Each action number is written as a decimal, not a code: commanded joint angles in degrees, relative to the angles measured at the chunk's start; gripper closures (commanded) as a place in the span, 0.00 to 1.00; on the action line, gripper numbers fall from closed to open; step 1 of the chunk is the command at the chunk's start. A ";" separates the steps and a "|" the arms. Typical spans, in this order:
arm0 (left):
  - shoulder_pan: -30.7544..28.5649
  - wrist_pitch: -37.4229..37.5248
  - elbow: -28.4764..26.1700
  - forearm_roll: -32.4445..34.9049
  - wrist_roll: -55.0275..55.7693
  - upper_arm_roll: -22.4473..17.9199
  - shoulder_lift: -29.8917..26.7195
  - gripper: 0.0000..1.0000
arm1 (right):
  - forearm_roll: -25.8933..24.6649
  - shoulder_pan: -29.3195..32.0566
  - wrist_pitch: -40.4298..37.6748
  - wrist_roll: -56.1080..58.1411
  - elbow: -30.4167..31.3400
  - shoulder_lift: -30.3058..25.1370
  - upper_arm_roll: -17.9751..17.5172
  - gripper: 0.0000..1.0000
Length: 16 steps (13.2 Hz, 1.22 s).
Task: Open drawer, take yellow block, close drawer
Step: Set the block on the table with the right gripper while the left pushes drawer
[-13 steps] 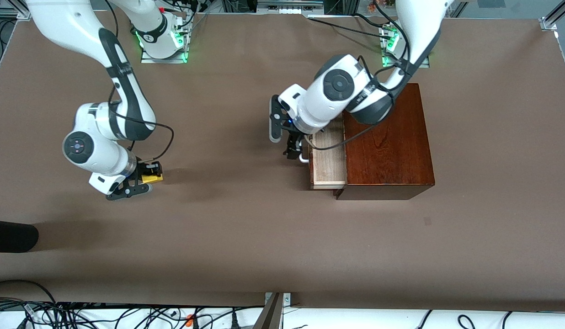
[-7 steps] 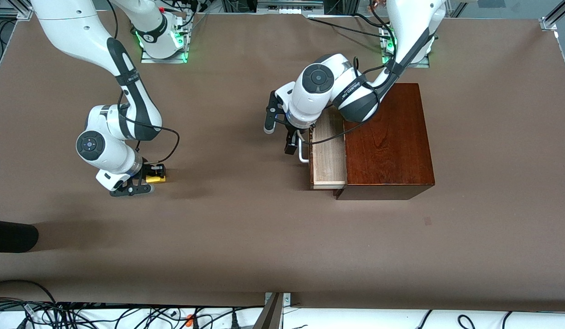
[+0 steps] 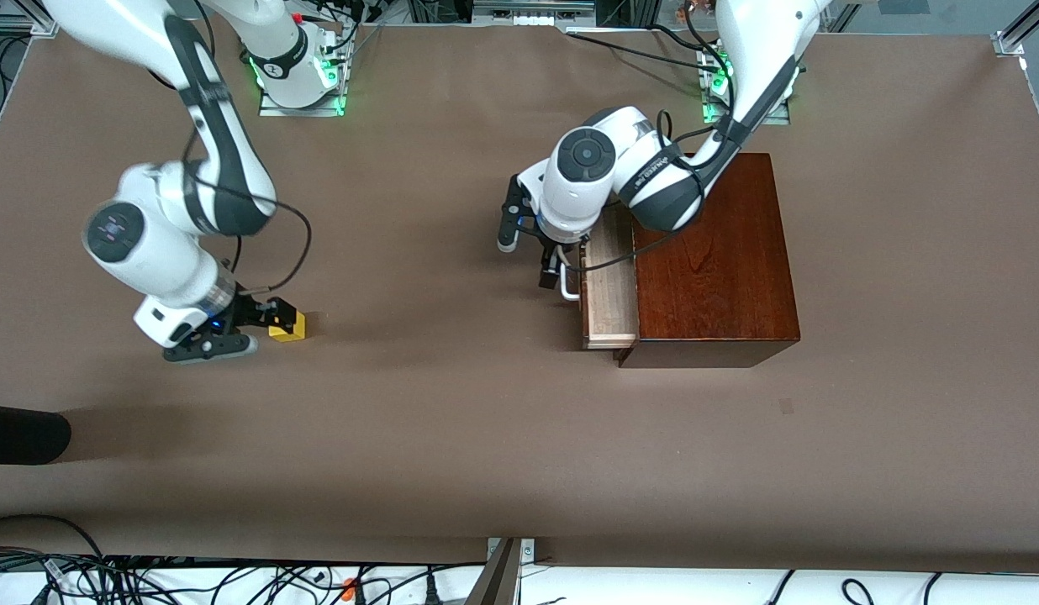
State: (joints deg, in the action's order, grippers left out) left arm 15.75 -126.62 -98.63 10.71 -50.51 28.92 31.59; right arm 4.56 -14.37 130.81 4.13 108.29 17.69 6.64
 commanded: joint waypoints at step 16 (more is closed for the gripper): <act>-7.66 19.35 6.59 -13.17 12.66 -0.71 -11.72 0.00 | -4.20 0.83 -36.68 0.35 -16.44 -16.72 1.27 0.00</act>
State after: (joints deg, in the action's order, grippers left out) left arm 8.25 -113.50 -94.02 -0.67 -45.36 28.70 23.72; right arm 1.95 -14.08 95.65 4.20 93.76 0.23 8.01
